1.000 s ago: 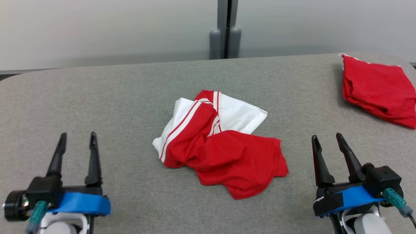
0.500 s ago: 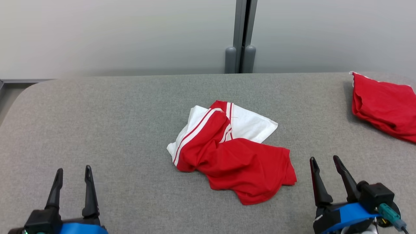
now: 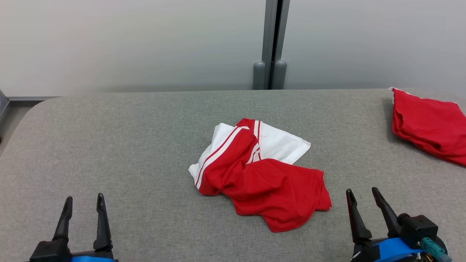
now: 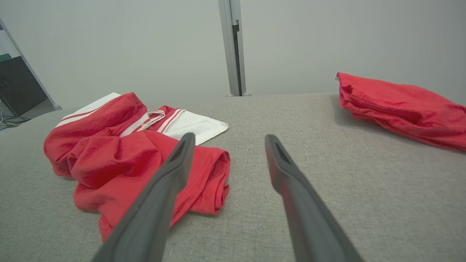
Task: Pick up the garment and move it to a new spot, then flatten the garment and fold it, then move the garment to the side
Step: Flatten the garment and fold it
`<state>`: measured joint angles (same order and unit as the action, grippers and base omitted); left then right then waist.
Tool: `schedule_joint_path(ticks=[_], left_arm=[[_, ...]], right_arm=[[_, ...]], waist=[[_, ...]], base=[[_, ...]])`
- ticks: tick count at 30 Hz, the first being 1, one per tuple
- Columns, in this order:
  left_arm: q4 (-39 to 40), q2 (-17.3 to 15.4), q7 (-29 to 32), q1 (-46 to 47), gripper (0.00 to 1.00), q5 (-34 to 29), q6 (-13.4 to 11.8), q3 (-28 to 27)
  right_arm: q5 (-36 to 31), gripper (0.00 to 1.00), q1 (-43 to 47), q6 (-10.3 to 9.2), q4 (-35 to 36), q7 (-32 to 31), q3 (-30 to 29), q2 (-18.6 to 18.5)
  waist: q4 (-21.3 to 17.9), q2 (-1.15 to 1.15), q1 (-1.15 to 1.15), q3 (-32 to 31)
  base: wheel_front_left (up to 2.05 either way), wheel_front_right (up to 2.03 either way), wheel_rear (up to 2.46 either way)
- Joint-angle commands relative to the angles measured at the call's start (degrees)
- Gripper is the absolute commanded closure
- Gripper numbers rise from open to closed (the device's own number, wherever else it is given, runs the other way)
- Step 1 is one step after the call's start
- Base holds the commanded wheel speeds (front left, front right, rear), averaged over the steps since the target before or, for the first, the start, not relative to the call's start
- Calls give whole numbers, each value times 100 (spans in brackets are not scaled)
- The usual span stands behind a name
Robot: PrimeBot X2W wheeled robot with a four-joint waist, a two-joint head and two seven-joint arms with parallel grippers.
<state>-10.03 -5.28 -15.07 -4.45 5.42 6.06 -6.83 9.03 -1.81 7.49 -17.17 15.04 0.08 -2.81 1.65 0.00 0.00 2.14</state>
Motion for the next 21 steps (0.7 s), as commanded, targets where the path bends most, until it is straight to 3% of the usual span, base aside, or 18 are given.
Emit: schedule_joint_path(ticks=[1, 21], left_arm=[[7, 15, -13, -28, 0, -52, 33, -60], [-58, 85, -13, 63, 0, -181, 126, -186]], right_arm=[[-34, 0, 62, 1, -17, 20, -11, -17], [-18, 0, 28, 1, -62, 20, -4, -17]], waist=[[-8, 0, 0, -8], [-25, 0, 0, -2]], base=[[0, 0, 0], [0, 0, 0]])
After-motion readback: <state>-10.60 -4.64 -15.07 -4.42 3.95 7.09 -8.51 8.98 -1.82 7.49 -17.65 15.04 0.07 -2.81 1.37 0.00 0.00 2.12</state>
